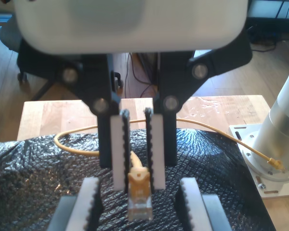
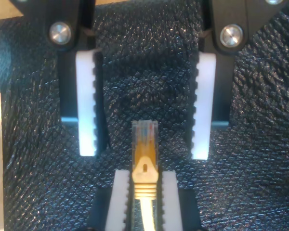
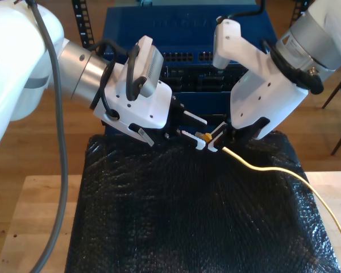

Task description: Grab the cable and plug it in

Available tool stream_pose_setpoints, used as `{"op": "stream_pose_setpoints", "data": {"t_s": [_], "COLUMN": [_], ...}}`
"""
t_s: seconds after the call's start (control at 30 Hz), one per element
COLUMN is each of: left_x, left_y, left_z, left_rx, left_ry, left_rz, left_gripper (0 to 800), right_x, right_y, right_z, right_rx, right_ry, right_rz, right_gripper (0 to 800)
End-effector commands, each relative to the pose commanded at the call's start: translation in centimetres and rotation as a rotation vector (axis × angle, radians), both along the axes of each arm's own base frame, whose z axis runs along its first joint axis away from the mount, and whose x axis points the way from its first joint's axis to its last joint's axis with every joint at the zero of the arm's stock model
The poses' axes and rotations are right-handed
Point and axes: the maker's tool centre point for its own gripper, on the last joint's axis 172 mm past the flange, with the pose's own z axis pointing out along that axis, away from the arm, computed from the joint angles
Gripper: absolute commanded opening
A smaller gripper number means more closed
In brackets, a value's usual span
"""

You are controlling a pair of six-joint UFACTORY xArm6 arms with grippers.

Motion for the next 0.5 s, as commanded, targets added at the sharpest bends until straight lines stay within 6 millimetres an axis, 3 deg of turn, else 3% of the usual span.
{"op": "stream_pose_setpoints", "data": {"t_s": [0.5], "left_x": [-0.27], "left_y": [0.01], "left_z": [-0.49], "left_rx": [0.001], "left_ry": [0.012], "left_rz": [0.0], "left_gripper": [272], "right_x": [0.03], "right_y": [-0.02], "right_z": [0.05], "right_rx": [-0.001], "right_ry": [-0.002], "right_rz": [0.0], "right_gripper": [7]}}
